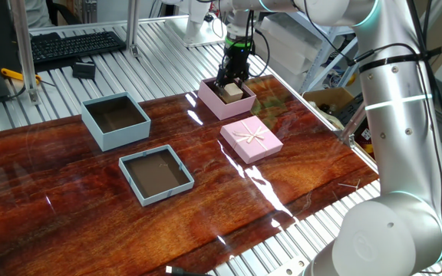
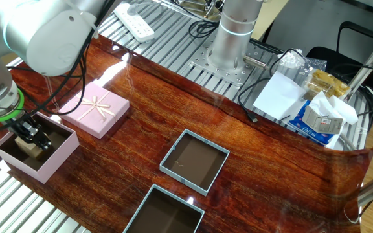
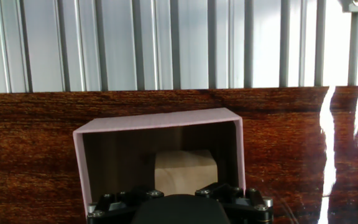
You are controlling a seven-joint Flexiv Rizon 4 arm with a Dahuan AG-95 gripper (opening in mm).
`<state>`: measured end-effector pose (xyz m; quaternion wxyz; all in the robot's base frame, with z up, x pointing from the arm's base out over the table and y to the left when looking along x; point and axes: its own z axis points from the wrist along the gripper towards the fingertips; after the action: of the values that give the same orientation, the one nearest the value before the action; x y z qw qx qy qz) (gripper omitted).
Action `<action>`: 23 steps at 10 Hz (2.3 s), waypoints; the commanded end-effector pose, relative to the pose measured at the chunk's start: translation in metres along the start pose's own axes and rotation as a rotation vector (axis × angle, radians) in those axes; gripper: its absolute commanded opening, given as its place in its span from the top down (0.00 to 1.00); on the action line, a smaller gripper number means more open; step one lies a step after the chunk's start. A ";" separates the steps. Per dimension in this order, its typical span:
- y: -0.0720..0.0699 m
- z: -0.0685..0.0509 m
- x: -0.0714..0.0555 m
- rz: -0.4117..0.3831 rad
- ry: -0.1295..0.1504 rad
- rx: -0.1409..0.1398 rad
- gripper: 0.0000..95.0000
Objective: Move an object from one box to another
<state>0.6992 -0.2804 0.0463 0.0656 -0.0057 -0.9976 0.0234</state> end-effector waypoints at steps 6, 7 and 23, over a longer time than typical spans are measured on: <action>-0.005 0.008 -0.001 -0.017 -0.003 0.002 0.20; -0.005 0.009 -0.001 -0.028 -0.003 -0.001 0.40; 0.002 -0.001 0.002 -0.031 -0.005 -0.096 1.00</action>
<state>0.6986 -0.2766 0.0482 0.0656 0.0069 -0.9974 -0.0272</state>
